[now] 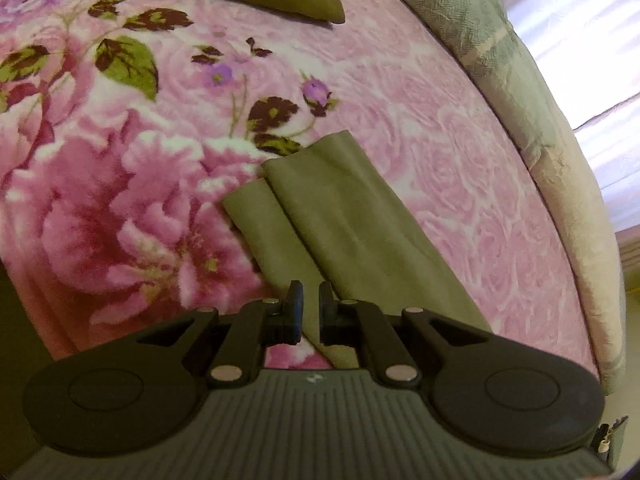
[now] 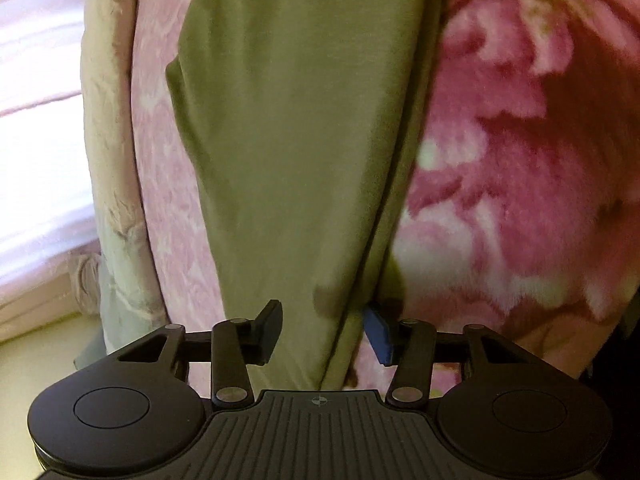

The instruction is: Fold clothes

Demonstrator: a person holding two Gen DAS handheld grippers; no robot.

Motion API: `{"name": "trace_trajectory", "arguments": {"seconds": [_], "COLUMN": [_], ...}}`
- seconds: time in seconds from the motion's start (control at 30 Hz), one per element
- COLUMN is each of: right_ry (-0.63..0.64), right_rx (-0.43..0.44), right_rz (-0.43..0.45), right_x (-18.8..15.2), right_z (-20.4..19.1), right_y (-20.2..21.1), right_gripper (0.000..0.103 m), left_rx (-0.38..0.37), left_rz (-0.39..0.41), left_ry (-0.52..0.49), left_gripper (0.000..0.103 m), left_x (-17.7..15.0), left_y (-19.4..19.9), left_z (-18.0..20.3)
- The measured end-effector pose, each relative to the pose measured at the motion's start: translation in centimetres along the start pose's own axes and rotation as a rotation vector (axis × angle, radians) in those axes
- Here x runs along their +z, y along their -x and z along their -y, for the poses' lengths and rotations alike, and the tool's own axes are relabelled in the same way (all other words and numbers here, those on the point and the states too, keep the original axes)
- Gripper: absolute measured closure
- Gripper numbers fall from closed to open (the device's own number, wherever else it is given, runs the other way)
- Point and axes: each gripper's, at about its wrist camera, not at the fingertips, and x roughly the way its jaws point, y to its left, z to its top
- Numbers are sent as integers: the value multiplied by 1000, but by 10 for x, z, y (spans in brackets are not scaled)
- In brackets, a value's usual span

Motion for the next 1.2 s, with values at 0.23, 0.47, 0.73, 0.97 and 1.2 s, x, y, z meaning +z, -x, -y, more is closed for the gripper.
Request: {"name": "trace_trajectory", "arguments": {"seconds": [0.23,0.47,0.73,0.97,1.2], "right_ry": [24,19,52,91,191], "right_rx": [4,14,-3,-12,-24], "right_rz": [-5,26,47,66,70], "right_x": [-7,-7,-6,-5,-10], "right_z": [-8,-6,-3,-7,-17], "right_y": [6,-7,-3,4,19], "right_gripper": [62,62,62,90,103], "left_rx": [-25,-45,-75,-131,-202], "left_rz": [-16,-19,17,62,150], "left_ry": [5,21,159,202,36], "left_gripper": [100,100,86,101,103], "left_x": [5,9,21,37,39], "left_y": [-2,-7,-23,-39,3], "left_z": [-6,-9,-24,-26,-25]}}
